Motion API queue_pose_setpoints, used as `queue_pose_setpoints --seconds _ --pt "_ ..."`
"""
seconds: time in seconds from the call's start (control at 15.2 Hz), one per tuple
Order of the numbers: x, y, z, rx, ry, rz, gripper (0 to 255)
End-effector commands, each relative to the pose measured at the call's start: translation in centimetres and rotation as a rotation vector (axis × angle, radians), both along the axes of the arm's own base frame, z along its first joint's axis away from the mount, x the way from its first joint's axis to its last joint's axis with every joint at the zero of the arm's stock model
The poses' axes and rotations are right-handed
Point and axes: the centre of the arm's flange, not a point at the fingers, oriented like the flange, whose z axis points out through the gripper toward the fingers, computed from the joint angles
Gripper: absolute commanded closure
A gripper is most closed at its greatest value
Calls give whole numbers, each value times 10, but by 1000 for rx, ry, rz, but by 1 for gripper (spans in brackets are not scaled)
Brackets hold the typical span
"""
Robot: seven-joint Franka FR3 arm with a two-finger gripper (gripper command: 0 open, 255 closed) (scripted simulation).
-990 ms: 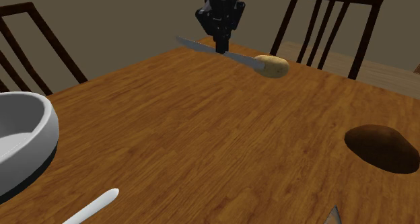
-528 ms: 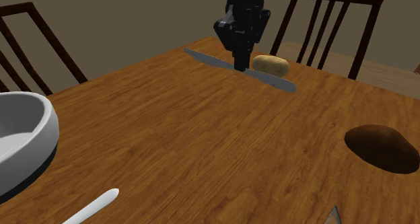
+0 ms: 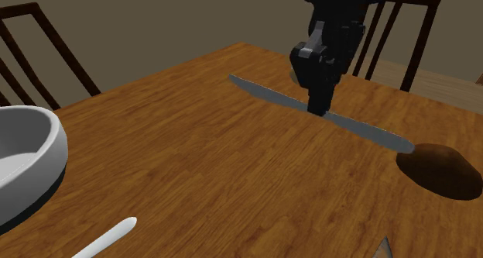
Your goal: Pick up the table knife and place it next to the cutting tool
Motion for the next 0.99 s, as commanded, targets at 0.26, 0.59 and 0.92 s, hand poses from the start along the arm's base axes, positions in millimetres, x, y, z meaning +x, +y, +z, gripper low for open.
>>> queue_pose_setpoints --seconds 0.26,0.59,0.92 --pt "-48 45 -7 -1 1 -2 255" --pt "-48 45 -33 -1 1 -2 255" --pt "-48 45 -59 -1 1 -2 255"
